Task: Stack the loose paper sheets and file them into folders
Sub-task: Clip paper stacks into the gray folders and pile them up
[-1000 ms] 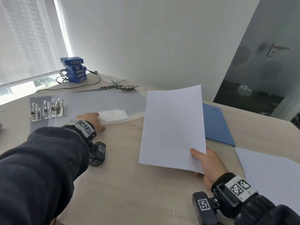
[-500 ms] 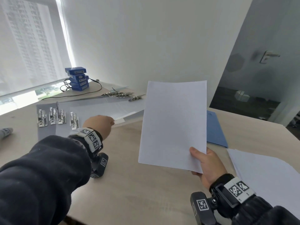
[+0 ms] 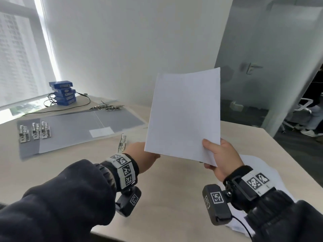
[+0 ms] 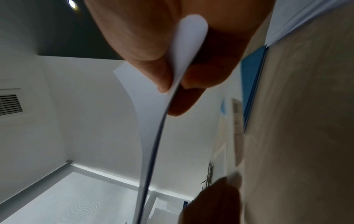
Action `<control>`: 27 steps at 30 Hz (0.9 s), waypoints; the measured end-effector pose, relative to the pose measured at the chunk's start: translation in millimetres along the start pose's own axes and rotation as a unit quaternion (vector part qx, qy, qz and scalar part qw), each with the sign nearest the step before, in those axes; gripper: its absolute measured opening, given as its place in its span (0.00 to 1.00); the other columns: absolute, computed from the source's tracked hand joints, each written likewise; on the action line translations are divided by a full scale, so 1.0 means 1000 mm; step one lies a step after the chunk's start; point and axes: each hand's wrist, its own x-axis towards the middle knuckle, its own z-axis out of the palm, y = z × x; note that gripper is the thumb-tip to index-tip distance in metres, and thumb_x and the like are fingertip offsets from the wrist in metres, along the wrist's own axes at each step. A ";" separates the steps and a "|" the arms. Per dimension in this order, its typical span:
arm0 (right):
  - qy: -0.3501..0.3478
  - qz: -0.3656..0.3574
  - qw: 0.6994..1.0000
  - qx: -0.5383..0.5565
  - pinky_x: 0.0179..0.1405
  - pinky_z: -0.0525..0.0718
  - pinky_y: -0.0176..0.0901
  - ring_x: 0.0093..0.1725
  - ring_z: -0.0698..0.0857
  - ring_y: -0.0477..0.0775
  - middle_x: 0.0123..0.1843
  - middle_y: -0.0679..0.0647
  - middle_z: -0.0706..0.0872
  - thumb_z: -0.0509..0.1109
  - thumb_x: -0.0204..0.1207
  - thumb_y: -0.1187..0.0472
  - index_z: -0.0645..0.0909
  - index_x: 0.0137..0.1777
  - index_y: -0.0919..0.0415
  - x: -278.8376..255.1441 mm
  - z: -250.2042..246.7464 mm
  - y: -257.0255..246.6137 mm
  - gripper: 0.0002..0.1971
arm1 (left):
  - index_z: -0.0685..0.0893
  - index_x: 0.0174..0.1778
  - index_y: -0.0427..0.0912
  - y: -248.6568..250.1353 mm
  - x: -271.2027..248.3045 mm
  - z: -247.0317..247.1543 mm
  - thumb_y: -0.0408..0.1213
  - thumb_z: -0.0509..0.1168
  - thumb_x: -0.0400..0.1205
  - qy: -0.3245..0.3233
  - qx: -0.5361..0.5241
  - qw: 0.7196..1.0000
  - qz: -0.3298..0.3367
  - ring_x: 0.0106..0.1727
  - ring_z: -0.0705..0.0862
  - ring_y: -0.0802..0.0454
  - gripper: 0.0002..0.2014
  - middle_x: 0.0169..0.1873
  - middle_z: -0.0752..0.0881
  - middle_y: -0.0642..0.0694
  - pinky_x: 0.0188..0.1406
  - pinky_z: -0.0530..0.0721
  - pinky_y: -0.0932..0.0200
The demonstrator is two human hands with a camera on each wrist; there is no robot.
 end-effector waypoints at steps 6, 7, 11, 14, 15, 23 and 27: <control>0.060 0.036 0.997 -0.021 0.31 0.80 0.45 0.47 0.84 0.62 0.55 0.56 0.89 0.69 0.84 0.60 0.83 0.53 0.52 0.009 -0.030 0.014 0.02 | 0.82 0.72 0.62 0.051 -0.010 0.023 0.51 0.55 0.90 -0.086 0.010 0.993 0.085 0.67 0.84 0.43 0.17 0.68 0.85 0.49 0.66 0.82 0.48; 0.069 0.048 0.996 -0.027 0.32 0.81 0.45 0.48 0.84 0.62 0.56 0.56 0.89 0.69 0.84 0.59 0.83 0.53 0.52 0.011 -0.034 0.020 0.02 | 0.82 0.73 0.60 0.056 -0.013 0.027 0.51 0.55 0.90 -0.098 0.003 0.991 0.089 0.69 0.83 0.43 0.18 0.69 0.85 0.50 0.67 0.82 0.47; 0.089 0.083 0.991 -0.055 0.33 0.83 0.45 0.46 0.86 0.60 0.54 0.56 0.88 0.68 0.84 0.60 0.83 0.51 0.52 0.016 -0.039 0.042 0.03 | 0.86 0.68 0.55 0.063 -0.023 0.032 0.50 0.57 0.88 -0.126 -0.060 0.987 0.084 0.68 0.84 0.46 0.17 0.65 0.88 0.53 0.69 0.82 0.47; 0.092 0.099 0.988 -0.072 0.34 0.84 0.45 0.42 0.87 0.60 0.51 0.57 0.88 0.68 0.85 0.60 0.83 0.56 0.54 0.019 -0.039 0.056 0.04 | 0.90 0.60 0.58 0.049 -0.028 0.025 0.49 0.61 0.85 -0.090 -0.183 0.978 0.041 0.56 0.87 0.57 0.14 0.56 0.90 0.60 0.61 0.85 0.55; 0.091 0.103 0.987 -0.078 0.33 0.83 0.45 0.43 0.88 0.62 0.52 0.58 0.89 0.68 0.85 0.60 0.83 0.57 0.54 0.020 -0.039 0.059 0.05 | 0.91 0.54 0.57 0.040 -0.026 0.023 0.48 0.62 0.84 -0.072 -0.244 0.967 0.015 0.49 0.89 0.60 0.12 0.49 0.92 0.61 0.55 0.87 0.58; 0.034 0.128 0.982 -0.132 0.27 0.81 0.43 0.44 0.85 0.64 0.51 0.62 0.87 0.69 0.84 0.61 0.82 0.56 0.58 0.027 -0.016 0.079 0.04 | 0.89 0.52 0.51 -0.047 -0.016 0.052 0.35 0.64 0.84 0.135 -0.475 0.837 -0.236 0.45 0.85 0.57 0.09 0.47 0.90 0.55 0.46 0.77 0.60; 0.001 0.136 0.979 -0.151 0.24 0.79 0.42 0.46 0.85 0.63 0.52 0.61 0.89 0.70 0.83 0.61 0.83 0.54 0.57 0.031 0.005 0.087 0.03 | 0.88 0.53 0.54 -0.070 -0.012 0.072 0.33 0.62 0.84 0.147 -0.526 0.788 -0.284 0.57 0.84 0.54 0.12 0.55 0.90 0.54 0.47 0.75 0.65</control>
